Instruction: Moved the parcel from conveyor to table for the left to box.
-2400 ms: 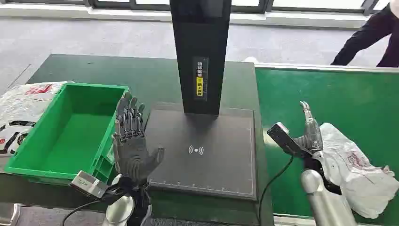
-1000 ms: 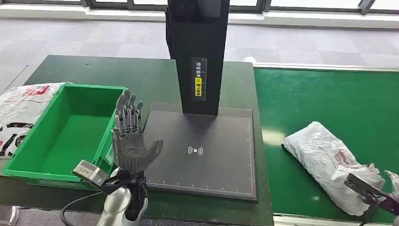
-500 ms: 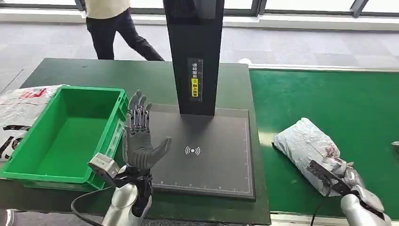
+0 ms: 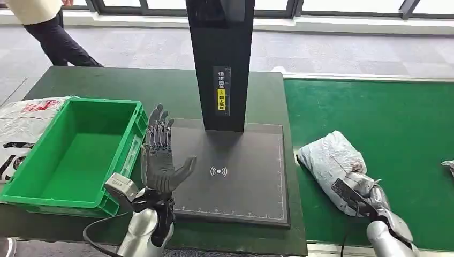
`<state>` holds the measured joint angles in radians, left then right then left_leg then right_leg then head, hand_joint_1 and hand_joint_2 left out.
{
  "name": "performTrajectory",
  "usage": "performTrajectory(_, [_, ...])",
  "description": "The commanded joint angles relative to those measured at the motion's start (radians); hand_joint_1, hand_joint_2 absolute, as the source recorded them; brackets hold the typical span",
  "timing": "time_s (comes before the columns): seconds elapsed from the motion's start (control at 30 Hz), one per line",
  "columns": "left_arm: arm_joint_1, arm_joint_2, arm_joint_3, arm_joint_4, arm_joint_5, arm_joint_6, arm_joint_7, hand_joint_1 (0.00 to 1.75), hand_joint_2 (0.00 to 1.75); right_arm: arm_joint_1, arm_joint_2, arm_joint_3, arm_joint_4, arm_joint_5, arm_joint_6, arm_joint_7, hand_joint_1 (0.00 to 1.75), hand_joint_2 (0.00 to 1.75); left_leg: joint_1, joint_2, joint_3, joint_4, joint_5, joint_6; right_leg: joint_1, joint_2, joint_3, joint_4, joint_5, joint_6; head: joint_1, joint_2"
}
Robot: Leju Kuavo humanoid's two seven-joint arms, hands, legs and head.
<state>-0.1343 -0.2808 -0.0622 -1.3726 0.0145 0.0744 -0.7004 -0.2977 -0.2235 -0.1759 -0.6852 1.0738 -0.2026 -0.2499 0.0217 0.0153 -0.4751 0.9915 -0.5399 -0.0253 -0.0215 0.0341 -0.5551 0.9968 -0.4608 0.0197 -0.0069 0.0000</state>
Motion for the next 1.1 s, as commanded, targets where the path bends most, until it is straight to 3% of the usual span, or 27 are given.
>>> performTrajectory(0.03, [0.005, 0.004, 0.047, 0.015, 0.004, 0.015, 0.002, 0.00, 1.75, 0.056, 0.080, 0.017, -0.249, -0.122, 0.011, -0.035, 1.75, 1.75, 0.000, 0.000, -0.002, -0.003, 0.002, 0.001, 0.000, -0.001, -0.003, -0.002, 0.002, -0.002, 0.000, 0.000])
performTrajectory(0.33, [0.009, 0.002, 0.050, 0.007, 0.002, 0.021, 0.002, 0.00, 1.75, 0.053, 0.093, 0.004, -0.292, -0.157, -0.026, -0.064, 1.75, 1.75, -0.003, -0.008, -0.008, -0.003, 0.003, 0.001, -0.002, -0.010, -0.006, -0.002, 0.001, -0.002, 0.000, 0.000])
performTrajectory(0.37, [0.016, -0.002, 0.051, -0.006, -0.002, 0.032, 0.002, 0.00, 1.75, 0.049, 0.135, -0.039, -0.364, -0.262, -0.151, -0.190, 1.75, 1.75, -0.003, -0.009, -0.008, -0.002, 0.003, 0.001, -0.003, -0.011, -0.006, -0.001, 0.000, -0.002, 0.000, 0.000])
performTrajectory(0.43, [0.027, -0.005, 0.048, -0.022, -0.003, 0.050, 0.002, 0.00, 1.75, 0.078, 0.170, 0.002, -0.530, -0.311, -0.235, -0.274, 1.75, 1.75, -0.004, -0.008, -0.009, -0.003, 0.003, 0.001, -0.003, -0.010, -0.008, -0.001, 0.000, -0.003, 0.000, 0.000])
performTrajectory(0.77, [0.030, -0.003, 0.045, -0.025, -0.002, 0.052, 0.002, 0.00, 1.75, 0.091, 0.181, 0.021, -0.576, -0.305, -0.244, -0.265, 1.75, 1.75, -0.004, -0.014, -0.008, -0.001, 0.003, 0.000, -0.003, -0.015, -0.010, 0.001, -0.002, -0.002, 0.000, 0.000])
performTrajectory(1.0, [0.021, -0.001, 0.041, -0.017, -0.003, 0.059, 0.002, 0.00, 1.75, 0.204, 0.203, 0.202, -0.825, -0.298, -0.370, -0.286, 1.75, 1.75, -0.004, -0.014, -0.013, -0.004, 0.004, 0.001, -0.004, -0.015, -0.010, -0.001, -0.002, -0.003, 0.000, 0.000])
performTrajectory(1.1, [0.008, -0.003, 0.038, -0.004, -0.004, 0.057, 0.002, 0.00, 1.75, 0.218, 0.214, 0.338, -0.890, -0.257, -0.414, -0.312, 1.75, 1.75, -0.004, -0.015, -0.015, -0.002, 0.003, 0.000, -0.004, -0.016, -0.011, 0.001, -0.003, -0.003, 0.000, 0.000])
